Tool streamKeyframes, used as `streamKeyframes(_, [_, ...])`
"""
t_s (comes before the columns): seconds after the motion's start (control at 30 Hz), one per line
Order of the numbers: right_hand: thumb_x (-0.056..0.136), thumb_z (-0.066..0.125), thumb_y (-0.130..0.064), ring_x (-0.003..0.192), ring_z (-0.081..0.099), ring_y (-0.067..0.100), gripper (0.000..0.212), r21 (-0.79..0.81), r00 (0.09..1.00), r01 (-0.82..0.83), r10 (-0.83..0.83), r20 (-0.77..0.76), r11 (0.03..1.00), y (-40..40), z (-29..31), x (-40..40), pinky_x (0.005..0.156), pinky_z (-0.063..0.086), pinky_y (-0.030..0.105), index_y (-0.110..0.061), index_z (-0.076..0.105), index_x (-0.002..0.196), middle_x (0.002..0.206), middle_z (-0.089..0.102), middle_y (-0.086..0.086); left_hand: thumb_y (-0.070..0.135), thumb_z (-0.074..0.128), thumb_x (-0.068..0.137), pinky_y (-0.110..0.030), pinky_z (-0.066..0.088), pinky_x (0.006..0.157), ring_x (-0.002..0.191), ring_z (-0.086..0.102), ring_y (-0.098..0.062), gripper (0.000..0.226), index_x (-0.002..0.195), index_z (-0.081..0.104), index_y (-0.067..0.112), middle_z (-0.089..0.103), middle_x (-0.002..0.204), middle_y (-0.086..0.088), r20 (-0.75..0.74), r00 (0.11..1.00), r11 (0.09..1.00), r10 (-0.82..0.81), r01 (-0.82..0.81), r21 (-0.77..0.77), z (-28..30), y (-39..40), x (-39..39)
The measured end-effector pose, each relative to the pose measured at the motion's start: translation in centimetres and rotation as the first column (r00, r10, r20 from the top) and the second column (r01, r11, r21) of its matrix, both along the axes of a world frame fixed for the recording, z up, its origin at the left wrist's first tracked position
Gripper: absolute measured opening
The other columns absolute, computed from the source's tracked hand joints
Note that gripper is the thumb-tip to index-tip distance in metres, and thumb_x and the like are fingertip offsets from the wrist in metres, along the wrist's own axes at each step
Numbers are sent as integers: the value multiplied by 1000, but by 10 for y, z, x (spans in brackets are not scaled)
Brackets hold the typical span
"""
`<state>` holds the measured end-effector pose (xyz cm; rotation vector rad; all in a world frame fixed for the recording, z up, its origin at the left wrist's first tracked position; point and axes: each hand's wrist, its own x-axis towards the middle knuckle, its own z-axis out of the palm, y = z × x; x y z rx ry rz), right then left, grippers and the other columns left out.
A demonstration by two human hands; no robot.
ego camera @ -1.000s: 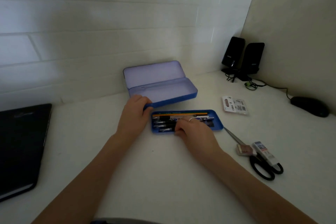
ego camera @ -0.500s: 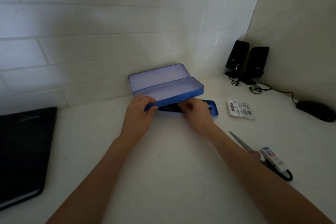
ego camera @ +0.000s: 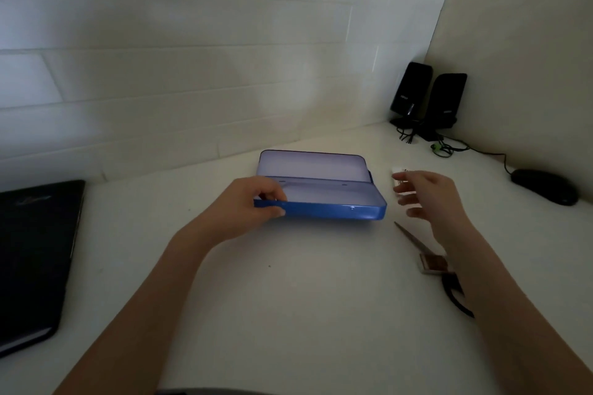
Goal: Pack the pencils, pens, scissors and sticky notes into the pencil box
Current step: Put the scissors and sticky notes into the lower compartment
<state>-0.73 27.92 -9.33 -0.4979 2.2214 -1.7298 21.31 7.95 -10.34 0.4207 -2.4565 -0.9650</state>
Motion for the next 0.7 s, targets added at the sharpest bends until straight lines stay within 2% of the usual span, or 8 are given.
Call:
streamKeyframes(0.13, [88, 57, -24, 57, 53, 12, 15, 230, 978, 13, 35, -204, 973, 17, 2, -8, 48, 40, 21, -16, 69, 91, 76, 67, 2, 10, 75, 73, -3, 38, 63, 67, 54, 3, 27, 68, 62, 32, 60, 71, 6, 60, 998, 1000, -11, 11, 12, 4, 3, 2])
streamKeyframes(0.27, [85, 64, -29, 63, 54, 10, 15, 435, 957, -2, 127, -259, 901, 36, 3, -17, 52, 38, 22, -16, 68, 89, 75, 66, -1, 12, 78, 69, -5, 40, 57, 57, 54, 3, 19, 67, 68, 28, 60, 60, 10, 233, 967, 994, -104, 92, 62, 7, 7, 1])
streamKeyframes(0.37, [82, 67, -31, 71, 56, 10, 15, 506, 951, -63, 205, -231, 860, 48, 12, -19, 57, 40, 24, -18, 67, 90, 83, 65, -1, 16, 78, 68, -8, 41, 58, 57, 56, 2, 19, 62, 69, 31, 65, 58, 15, 336, 929, 988, -155, 144, 57, 4, 10, 0])
streamKeyframes(0.47, [79, 69, -39, 80, 57, 13, 21, 628, 946, -209, 318, -65, 749, 57, 18, -17, 67, 45, 29, -24, 64, 93, 90, 62, -2, 25, 72, 76, -20, 46, 64, 68, 63, -7, 6, 71, 75, 23, 73, 72, 4, 272, 951, 985, -150, 120, 125, 8, 12, 1])
streamKeyframes(0.53, [75, 70, -46, 89, 57, 15, 30, 752, 925, -250, 380, 0, 610, 61, 19, -17, 84, 47, 36, -28, 61, 97, 98, 59, -2, 23, 68, 80, -14, 42, 65, 67, 61, 0, 11, 72, 76, 22, 73, 70, 8, 96, 995, 983, -23, 5, 186, 8, 7, -1])
streamKeyframes(0.6, [73, 71, -48, 95, 57, 17, 36, 820, 910, -251, 414, 19, 514, 64, 20, -15, 92, 45, 38, -30, 59, 102, 104, 58, -1, 20, 66, 82, -4, 38, 62, 64, 58, 8, 11, 75, 74, 23, 71, 67, 14, -56, 979, 965, 195, -181, 189, 4, -6, -2])
streamKeyframes(0.67, [70, 74, -47, 96, 58, 16, 39, 830, 903, -275, 426, 51, 485, 67, 23, -15, 92, 46, 35, -32, 58, 102, 107, 58, -1, 21, 65, 82, -4, 41, 64, 67, 58, 4, 6, 84, 70, 25, 67, 76, 16, -85, 931, 922, 355, -333, 199, -4, -21, -2])
streamKeyframes(0.7, [69, 75, -46, 94, 58, 14, 39, 827, 898, -302, 433, 80, 474, 69, 24, -15, 89, 47, 33, -33, 57, 102, 107, 58, -2, 23, 66, 82, -10, 46, 69, 71, 58, -4, 8, 89, 69, 25, 67, 81, 12, -76, 915, 901, 395, -371, 224, -10, -28, -2])
